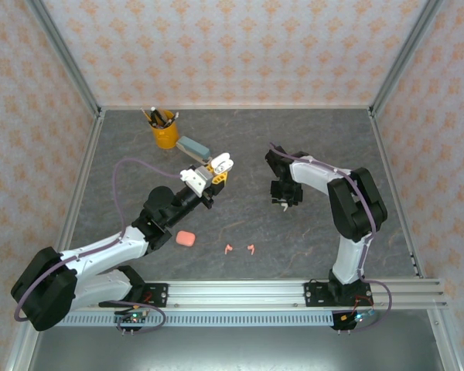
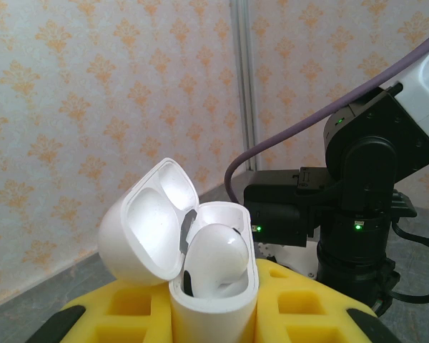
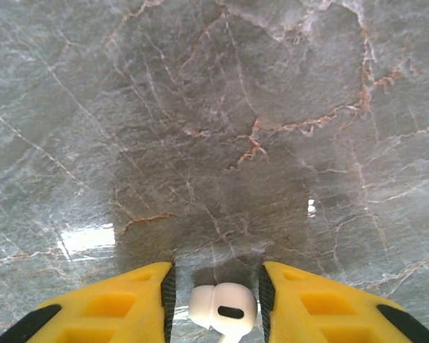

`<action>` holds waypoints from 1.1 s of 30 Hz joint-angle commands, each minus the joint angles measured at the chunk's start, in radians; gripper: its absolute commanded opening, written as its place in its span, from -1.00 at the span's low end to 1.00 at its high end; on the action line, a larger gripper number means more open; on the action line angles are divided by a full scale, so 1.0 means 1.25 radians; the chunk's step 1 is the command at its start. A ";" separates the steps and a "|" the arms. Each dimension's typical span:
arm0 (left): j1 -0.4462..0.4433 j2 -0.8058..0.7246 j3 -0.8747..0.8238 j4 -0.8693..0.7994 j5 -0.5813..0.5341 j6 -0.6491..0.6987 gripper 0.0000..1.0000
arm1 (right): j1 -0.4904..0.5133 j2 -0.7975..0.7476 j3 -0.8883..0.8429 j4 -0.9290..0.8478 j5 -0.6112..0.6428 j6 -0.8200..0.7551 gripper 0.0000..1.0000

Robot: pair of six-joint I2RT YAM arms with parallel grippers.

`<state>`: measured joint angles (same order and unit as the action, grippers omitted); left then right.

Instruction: Insert the wireless bluetooth earbuds into the charging case

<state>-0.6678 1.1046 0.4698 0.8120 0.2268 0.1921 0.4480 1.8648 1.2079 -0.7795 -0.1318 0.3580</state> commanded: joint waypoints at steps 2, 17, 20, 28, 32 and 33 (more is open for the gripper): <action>-0.006 0.006 0.001 0.041 -0.006 0.000 -1.00 | -0.005 -0.022 -0.023 -0.017 0.020 0.007 -0.29; -0.006 0.011 0.000 0.049 -0.003 -0.005 -1.00 | -0.005 -0.051 -0.042 -0.018 0.024 0.012 -0.29; -0.006 0.010 0.000 0.049 -0.003 -0.006 -1.00 | -0.006 -0.050 -0.046 -0.014 0.023 0.012 -0.29; -0.006 0.011 0.000 0.050 -0.003 -0.008 -1.00 | -0.005 -0.047 -0.050 -0.006 0.015 0.012 -0.32; -0.006 0.013 0.000 0.051 -0.003 -0.008 -1.00 | -0.006 -0.047 -0.051 -0.004 0.012 0.011 -0.37; -0.006 0.013 0.000 0.052 -0.003 -0.008 -1.00 | -0.006 -0.047 -0.051 -0.003 0.012 0.011 -0.37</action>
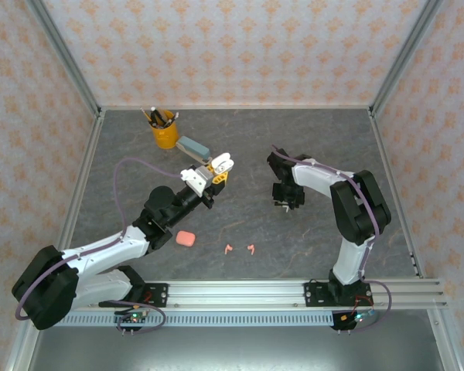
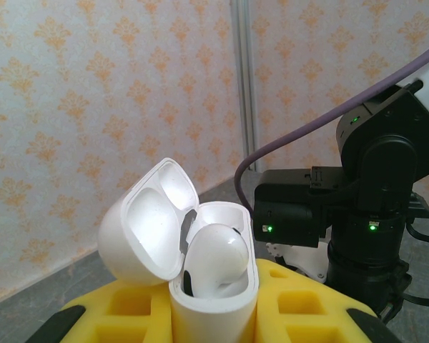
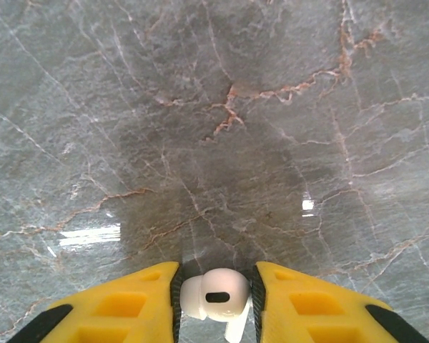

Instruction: Insert the wireless bluetooth earbuds into the charging case

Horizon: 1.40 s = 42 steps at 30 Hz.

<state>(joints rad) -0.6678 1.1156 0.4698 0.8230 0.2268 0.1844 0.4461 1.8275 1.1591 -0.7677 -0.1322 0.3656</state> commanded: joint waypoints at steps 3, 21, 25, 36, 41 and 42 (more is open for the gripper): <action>-0.006 0.006 0.000 0.045 -0.002 -0.004 -1.00 | -0.004 -0.020 -0.013 -0.009 0.009 0.001 -0.38; -0.006 0.004 0.002 0.039 -0.005 -0.005 -1.00 | -0.004 -0.103 -0.065 0.097 -0.044 -0.044 -0.46; -0.006 0.006 0.003 0.039 -0.007 -0.006 -1.00 | -0.004 -0.132 -0.079 0.122 -0.056 -0.059 -0.46; -0.006 0.004 0.007 0.039 -0.011 -0.005 -1.00 | -0.004 -0.267 -0.111 0.211 -0.099 -0.084 -0.46; -0.006 0.013 0.010 0.044 -0.012 -0.009 -1.00 | -0.004 -0.326 -0.100 0.229 -0.100 -0.084 -0.46; -0.006 0.015 0.011 0.046 -0.012 -0.010 -1.00 | -0.004 -0.336 -0.094 0.230 -0.103 -0.084 -0.46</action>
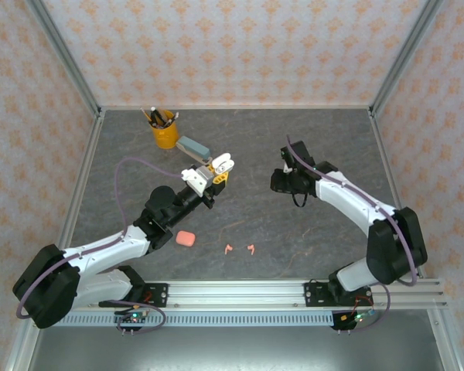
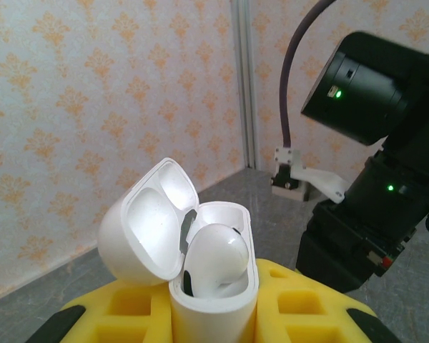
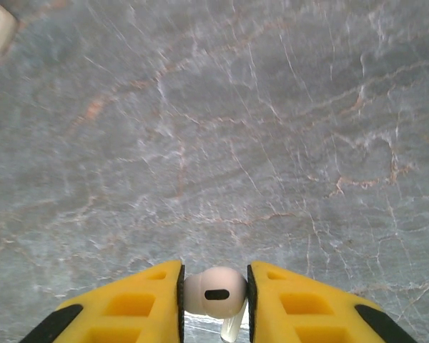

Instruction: Insert the wireless bluetooth earbuds into the charging case

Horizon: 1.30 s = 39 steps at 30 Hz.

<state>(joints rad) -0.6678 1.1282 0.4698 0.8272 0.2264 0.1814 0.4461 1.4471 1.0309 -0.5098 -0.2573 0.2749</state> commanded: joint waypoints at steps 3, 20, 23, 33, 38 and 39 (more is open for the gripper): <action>-0.006 0.011 0.015 0.046 -0.010 -0.010 -1.00 | -0.004 -0.060 0.030 0.024 -0.012 -0.013 -0.46; -0.007 0.048 0.033 0.067 -0.003 -0.019 -1.00 | 0.062 -0.139 0.223 0.047 -0.032 0.000 -0.45; -0.008 0.053 0.037 0.070 -0.001 -0.020 -1.00 | 0.086 -0.139 0.241 0.068 -0.038 0.006 -0.45; -0.009 0.076 0.061 0.081 -0.001 -0.027 -1.00 | 0.157 -0.157 0.231 0.146 -0.037 0.011 -0.45; -0.015 0.089 0.073 0.084 0.001 -0.027 -1.00 | 0.173 -0.174 0.197 0.207 -0.051 -0.004 -0.45; -0.017 0.092 0.074 0.085 0.001 -0.028 -1.00 | 0.174 -0.178 0.185 0.224 -0.058 -0.007 -0.45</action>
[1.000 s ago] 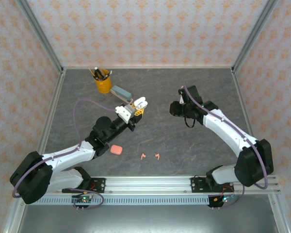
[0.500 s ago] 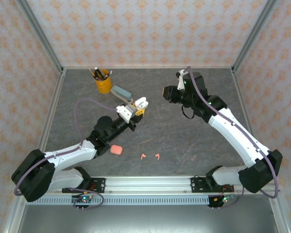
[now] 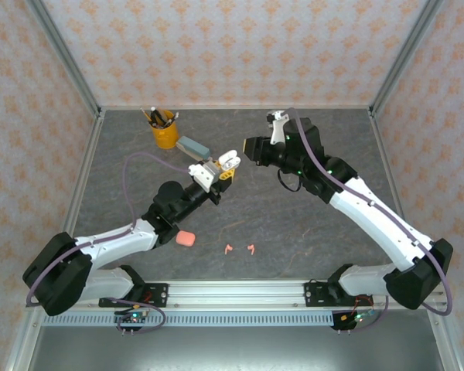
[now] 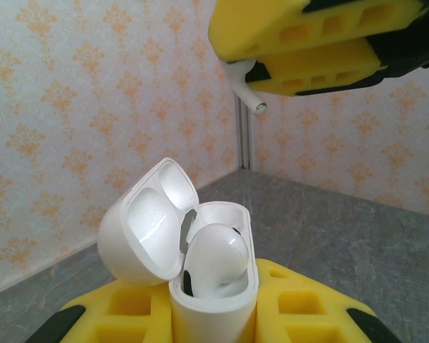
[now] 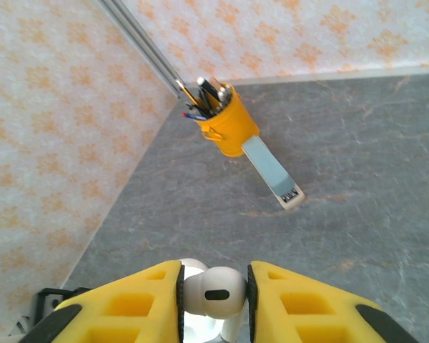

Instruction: Insert the wireless bluetooth earbuds into the charging case

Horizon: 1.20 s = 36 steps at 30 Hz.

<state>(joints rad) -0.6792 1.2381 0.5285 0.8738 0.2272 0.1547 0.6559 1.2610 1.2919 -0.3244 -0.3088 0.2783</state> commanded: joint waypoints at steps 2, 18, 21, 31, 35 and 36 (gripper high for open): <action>-0.009 0.008 0.031 0.050 0.000 -0.008 -1.00 | 0.008 -0.038 -0.045 0.105 -0.030 -0.018 -0.45; -0.013 0.015 0.046 0.041 0.001 -0.008 -1.00 | 0.027 -0.033 -0.097 0.163 -0.052 -0.063 -0.45; -0.015 0.013 0.047 0.039 0.001 -0.008 -1.00 | 0.030 -0.031 -0.102 0.165 -0.052 -0.062 -0.45; -0.017 0.013 0.048 0.042 -0.001 -0.008 -1.00 | 0.037 -0.017 -0.106 0.169 -0.046 -0.061 -0.45; -0.019 0.012 0.048 0.042 -0.001 -0.008 -1.00 | 0.037 -0.008 -0.106 0.172 -0.042 -0.060 -0.45; -0.019 0.012 0.048 0.041 -0.001 -0.009 -1.00 | 0.038 -0.007 -0.105 0.172 -0.041 -0.060 -0.45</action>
<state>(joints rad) -0.6903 1.2530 0.5491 0.8829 0.2272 0.1547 0.6952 1.2446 1.1645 -0.1505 -0.3668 0.2222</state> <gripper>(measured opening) 0.227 0.277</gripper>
